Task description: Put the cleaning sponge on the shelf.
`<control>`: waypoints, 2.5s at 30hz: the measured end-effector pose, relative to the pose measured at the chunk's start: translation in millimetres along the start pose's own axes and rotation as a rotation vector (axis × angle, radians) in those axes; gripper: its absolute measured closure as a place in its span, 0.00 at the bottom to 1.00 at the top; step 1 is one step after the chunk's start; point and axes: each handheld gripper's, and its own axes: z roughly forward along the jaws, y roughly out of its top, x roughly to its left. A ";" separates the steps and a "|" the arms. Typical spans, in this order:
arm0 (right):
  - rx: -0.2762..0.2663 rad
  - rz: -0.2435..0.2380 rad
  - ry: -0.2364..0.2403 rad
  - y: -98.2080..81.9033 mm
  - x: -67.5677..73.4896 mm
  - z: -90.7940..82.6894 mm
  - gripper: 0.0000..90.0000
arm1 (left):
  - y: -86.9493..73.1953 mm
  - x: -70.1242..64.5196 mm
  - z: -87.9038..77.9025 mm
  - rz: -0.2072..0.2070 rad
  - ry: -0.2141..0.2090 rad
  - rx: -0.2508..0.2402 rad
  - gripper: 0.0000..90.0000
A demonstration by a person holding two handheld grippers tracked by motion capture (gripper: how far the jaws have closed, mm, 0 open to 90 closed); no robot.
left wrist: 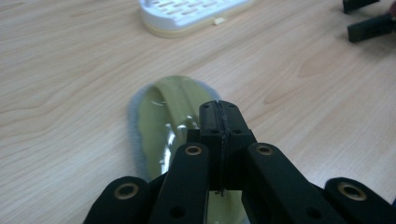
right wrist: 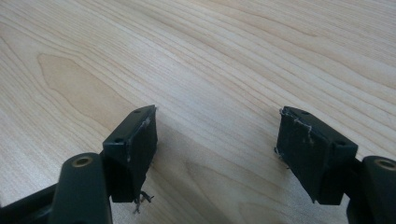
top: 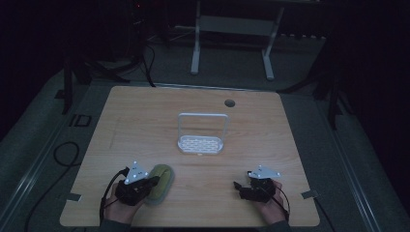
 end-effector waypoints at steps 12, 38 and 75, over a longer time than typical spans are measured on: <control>0.000 0.000 0.000 0.0 0.0 0.0 0.31 | -10.5 -18.9 0.8 0.051 -0.010 0.082 1.00; 0.000 0.000 0.000 0.0 0.0 0.0 0.31 | -13.5 -6.9 12.1 0.080 0.025 0.135 1.00; 0.000 0.000 0.000 0.1 0.0 0.2 0.31 | 61.3 23.3 -5.9 0.144 0.005 0.199 0.68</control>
